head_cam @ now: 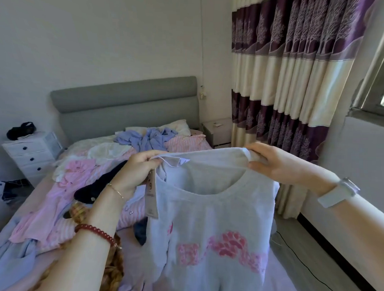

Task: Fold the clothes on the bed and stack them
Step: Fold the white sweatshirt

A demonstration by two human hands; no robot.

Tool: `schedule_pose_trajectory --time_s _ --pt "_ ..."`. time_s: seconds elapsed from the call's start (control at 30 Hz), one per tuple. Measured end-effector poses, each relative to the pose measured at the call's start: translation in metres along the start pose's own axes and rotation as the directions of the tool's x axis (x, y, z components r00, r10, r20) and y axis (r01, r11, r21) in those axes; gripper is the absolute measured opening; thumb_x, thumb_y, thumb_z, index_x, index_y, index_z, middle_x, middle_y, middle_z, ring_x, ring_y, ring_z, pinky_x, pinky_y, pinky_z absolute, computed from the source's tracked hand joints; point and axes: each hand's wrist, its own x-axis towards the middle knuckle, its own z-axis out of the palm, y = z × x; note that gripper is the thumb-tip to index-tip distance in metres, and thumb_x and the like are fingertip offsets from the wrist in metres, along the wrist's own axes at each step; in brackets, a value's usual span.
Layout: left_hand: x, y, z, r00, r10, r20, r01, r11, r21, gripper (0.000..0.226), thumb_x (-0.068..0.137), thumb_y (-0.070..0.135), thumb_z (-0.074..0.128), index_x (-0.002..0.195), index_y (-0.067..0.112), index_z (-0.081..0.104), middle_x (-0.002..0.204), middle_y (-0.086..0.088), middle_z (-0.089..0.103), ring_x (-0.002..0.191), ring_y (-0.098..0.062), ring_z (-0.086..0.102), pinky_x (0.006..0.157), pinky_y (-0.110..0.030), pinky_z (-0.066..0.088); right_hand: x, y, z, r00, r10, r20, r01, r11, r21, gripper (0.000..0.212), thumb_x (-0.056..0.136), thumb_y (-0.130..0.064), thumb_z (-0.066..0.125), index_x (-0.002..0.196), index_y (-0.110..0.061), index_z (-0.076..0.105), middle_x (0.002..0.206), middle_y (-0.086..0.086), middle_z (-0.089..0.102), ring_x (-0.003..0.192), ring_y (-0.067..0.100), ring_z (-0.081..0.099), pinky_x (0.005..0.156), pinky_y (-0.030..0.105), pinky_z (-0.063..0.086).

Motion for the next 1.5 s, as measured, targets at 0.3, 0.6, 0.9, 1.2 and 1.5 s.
schedule_pose_trajectory --time_s 0.3,0.6,0.9,1.2,1.5 --pt "-0.075 -0.052 -0.002 0.874 -0.238 0.424 -0.124 0.734 0.668 0.035 0.073 0.042 0.072 0.098 0.038 0.048 0.096 0.017 0.06 0.097 -0.007 0.059 0.081 -0.023 0.046 -0.071 0.013 0.075 0.951 0.174 -0.257 -0.169 0.985 0.043 0.034 0.084 -0.03 0.066 0.07 -0.033 0.035 0.054 -0.006 0.044 0.053 0.014 0.044 0.051 0.029 0.033" --pt "-0.089 -0.16 0.016 0.995 0.092 -0.035 -0.019 0.529 0.848 0.03 0.077 0.0 0.057 0.099 0.018 0.068 0.096 -0.002 0.043 0.09 -0.028 0.054 0.063 -0.031 0.037 -0.124 0.013 0.128 0.944 0.324 0.056 -0.317 0.943 -0.103 0.019 0.09 -0.029 0.058 0.079 -0.034 0.043 0.071 -0.016 0.046 0.08 0.026 0.057 0.063 0.035 0.038" --pt "-0.208 -0.178 0.038 0.992 -0.051 -0.116 0.096 0.896 0.433 0.016 0.087 -0.001 0.054 0.092 0.014 0.055 0.08 0.001 0.057 0.081 -0.026 0.054 0.061 -0.019 0.037 -0.228 -0.017 0.167 0.912 0.346 -0.221 -0.369 0.926 -0.075 0.013 0.09 -0.02 0.058 0.094 -0.007 0.058 0.074 0.004 0.061 0.074 0.036 0.058 0.059 0.035 0.036" --pt "-0.42 -0.17 0.079 0.98 0.13 -0.149 -0.043 0.875 0.481 0.021 0.083 -0.002 0.054 0.094 0.014 0.064 0.085 0.013 0.057 0.083 -0.017 0.052 0.063 -0.024 0.039 -0.413 -0.058 0.165 0.969 0.178 -0.169 -0.164 0.982 0.091 0.017 0.084 -0.032 0.059 0.082 -0.015 0.059 0.058 -0.003 0.057 0.05 0.016 0.047 0.052 0.026 0.039" --pt "-0.45 -0.093 0.088 0.79 0.497 -0.359 -0.286 0.817 0.501 0.017 0.086 0.007 0.047 0.096 0.009 0.06 0.095 0.001 0.057 0.091 -0.007 0.05 0.083 -0.009 0.035 -0.426 -0.102 0.113 0.827 -0.034 -0.562 0.064 0.997 0.034 0.016 0.082 -0.029 0.044 0.088 -0.018 0.054 0.064 -0.002 0.057 0.065 0.02 0.05 0.052 0.024 0.036"
